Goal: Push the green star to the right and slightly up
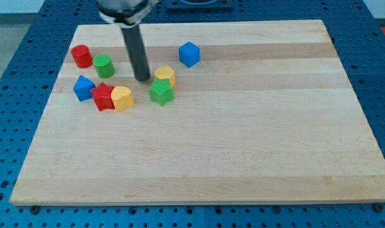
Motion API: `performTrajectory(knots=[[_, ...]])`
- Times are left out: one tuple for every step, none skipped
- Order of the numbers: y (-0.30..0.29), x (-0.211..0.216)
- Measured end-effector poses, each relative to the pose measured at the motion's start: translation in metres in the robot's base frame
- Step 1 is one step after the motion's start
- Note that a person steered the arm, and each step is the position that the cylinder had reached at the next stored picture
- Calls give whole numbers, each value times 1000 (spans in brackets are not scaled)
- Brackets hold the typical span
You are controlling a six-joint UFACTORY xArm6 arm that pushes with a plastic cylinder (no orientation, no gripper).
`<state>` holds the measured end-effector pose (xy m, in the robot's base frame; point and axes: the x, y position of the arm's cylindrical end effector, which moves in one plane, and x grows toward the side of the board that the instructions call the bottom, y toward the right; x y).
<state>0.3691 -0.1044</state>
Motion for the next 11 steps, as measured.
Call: performTrajectory(knots=[[3, 0], [-16, 2], [-25, 25], [-21, 44], [-16, 46], [17, 46], [48, 46], [58, 46], [48, 72], [53, 89], [61, 89]])
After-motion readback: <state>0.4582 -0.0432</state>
